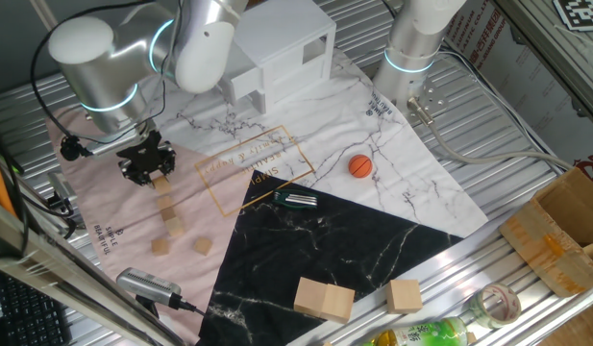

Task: Stack the blocks into a pyramid shape

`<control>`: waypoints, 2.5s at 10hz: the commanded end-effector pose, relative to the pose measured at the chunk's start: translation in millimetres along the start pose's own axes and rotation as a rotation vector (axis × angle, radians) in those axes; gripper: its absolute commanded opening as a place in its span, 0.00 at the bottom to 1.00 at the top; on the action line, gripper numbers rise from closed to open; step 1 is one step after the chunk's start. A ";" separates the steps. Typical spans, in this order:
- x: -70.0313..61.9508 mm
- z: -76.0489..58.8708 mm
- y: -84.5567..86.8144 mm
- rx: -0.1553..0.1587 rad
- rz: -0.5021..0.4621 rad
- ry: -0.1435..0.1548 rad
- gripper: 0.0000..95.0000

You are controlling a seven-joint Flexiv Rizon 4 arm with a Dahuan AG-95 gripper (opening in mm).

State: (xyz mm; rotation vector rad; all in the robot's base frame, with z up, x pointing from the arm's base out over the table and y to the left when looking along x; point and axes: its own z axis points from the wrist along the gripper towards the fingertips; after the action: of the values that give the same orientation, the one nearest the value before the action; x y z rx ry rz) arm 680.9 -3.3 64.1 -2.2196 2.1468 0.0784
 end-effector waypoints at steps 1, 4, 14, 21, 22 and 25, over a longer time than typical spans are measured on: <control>-0.6 -1.2 -0.3 -0.002 0.007 0.003 0.00; -4.2 -6.2 0.2 -0.001 0.023 0.009 0.00; -35.6 -4.5 -8.2 -0.001 0.066 0.045 0.00; -45.2 1.7 -10.2 0.006 0.074 0.047 0.00; -46.2 3.3 -10.7 0.009 0.074 0.050 0.00; -45.8 6.8 -11.8 0.011 0.066 0.046 0.00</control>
State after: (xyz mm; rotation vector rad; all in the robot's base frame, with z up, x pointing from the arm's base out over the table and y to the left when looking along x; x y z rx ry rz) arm 691.8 42.8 59.6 -2.1692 2.2362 0.0183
